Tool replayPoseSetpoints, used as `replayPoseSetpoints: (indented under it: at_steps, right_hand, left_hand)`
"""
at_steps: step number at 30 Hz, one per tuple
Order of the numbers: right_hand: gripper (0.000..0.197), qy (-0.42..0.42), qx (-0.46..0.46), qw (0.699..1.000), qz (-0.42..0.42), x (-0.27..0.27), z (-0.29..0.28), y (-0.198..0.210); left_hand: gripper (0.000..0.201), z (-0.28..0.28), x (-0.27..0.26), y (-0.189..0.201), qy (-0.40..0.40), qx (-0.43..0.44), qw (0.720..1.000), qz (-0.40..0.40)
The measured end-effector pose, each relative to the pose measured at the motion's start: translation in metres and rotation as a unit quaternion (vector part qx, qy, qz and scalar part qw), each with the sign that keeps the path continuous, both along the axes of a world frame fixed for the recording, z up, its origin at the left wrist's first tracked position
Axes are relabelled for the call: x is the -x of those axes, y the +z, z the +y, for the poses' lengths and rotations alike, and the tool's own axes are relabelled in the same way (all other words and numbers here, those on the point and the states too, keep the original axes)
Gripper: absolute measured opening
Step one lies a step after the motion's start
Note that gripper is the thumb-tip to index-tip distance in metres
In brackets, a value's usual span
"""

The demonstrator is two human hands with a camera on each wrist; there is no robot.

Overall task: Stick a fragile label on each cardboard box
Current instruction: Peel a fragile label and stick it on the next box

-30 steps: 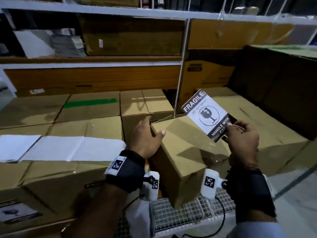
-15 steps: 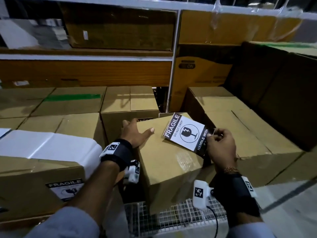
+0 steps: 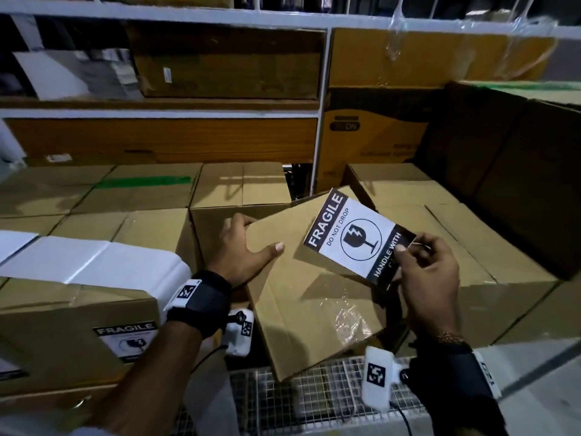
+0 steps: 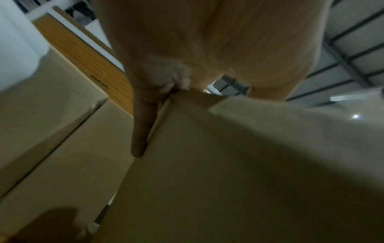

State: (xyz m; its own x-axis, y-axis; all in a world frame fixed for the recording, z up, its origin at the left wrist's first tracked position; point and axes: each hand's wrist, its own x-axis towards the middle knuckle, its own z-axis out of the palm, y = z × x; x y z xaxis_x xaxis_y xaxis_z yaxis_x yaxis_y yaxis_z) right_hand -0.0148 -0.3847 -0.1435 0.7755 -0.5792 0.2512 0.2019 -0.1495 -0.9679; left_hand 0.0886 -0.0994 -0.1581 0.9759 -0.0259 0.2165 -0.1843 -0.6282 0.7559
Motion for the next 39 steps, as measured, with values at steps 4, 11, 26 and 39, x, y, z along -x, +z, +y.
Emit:
replayPoseSetpoints:
  at_steps: [4, 11, 26, 39]
  right_hand:
    - [0.018, 0.007, -0.005, 0.999, -0.037, 0.011, 0.008, 0.003]
    - [0.021, 0.016, -0.063, 0.996, -0.055, 0.018, 0.016, -0.017]
    - [0.027, 0.002, -0.105, 0.991, -0.088, 0.028, 0.027, -0.022]
    - [0.011, 0.066, -0.111, 0.988, -0.082, 0.034, 0.030, -0.012]
  left_hand:
    - [0.066, 0.010, 0.023, 0.011, -0.005, 0.026, 0.999, -0.022]
    - [0.106, 0.020, 0.040, 0.031, -0.071, -0.139, 0.988, 0.006]
    - [0.086, -0.007, 0.102, 0.067, -0.033, -0.214, 0.975, -0.056]
    - [0.079, -0.006, 0.106, 0.046, 0.014, -0.173, 0.967, -0.187]
